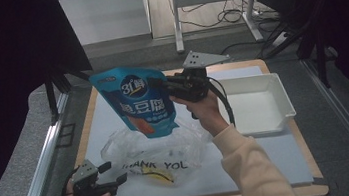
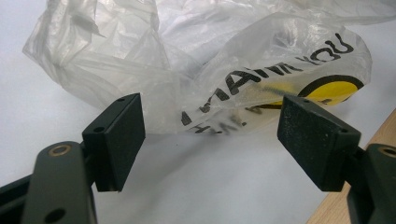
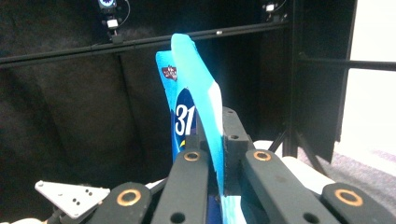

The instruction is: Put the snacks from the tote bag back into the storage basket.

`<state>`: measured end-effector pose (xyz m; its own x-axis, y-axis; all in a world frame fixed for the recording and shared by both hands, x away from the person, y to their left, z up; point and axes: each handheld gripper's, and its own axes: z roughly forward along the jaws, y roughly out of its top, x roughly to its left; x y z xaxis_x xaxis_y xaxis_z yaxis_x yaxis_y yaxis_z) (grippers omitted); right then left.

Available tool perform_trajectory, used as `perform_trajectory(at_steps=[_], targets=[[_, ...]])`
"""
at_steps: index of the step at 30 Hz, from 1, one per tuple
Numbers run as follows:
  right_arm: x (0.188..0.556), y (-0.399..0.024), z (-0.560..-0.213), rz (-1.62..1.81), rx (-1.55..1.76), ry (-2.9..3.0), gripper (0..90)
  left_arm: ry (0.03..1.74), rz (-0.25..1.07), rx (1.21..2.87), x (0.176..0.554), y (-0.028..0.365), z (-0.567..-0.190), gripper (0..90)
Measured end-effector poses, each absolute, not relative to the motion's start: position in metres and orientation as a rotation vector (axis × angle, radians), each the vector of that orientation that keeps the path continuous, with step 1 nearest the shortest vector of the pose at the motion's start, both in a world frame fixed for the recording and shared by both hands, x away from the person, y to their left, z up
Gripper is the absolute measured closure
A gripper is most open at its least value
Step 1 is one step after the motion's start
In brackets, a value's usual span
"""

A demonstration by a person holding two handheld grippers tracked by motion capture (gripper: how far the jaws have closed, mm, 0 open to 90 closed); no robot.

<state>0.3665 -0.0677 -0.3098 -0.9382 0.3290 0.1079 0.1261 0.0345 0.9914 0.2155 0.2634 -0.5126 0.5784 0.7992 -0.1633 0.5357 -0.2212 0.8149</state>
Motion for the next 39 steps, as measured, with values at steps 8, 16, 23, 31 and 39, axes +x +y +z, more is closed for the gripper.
perform_trajectory(at_steps=[8, 16, 23, 31, 39], targets=[[0.363, -0.091, -0.288, 2.053, 0.481, 2.07, 88.9, 1.076, 0.364, 1.904, 0.216, 0.263, -0.513, 23.3], [0.362, -0.119, -0.275, 2.028, 0.514, 2.014, 89.0, 1.077, 0.363, 1.903, 0.216, 0.263, -0.513, 23.2], [0.365, -0.145, -0.272, 2.003, 0.557, 1.966, 89.0, 1.078, 0.364, 1.905, 0.216, 0.263, -0.513, 23.3], [0.368, -0.177, -0.271, 1.978, 0.608, 1.914, 89.0, 1.08, 0.363, 1.902, 0.216, 0.263, -0.514, 23.3], [0.372, -0.205, -0.281, 1.927, 0.681, 1.884, 89.0, 1.081, 0.364, 1.905, 0.216, 0.263, -0.514, 23.3]])
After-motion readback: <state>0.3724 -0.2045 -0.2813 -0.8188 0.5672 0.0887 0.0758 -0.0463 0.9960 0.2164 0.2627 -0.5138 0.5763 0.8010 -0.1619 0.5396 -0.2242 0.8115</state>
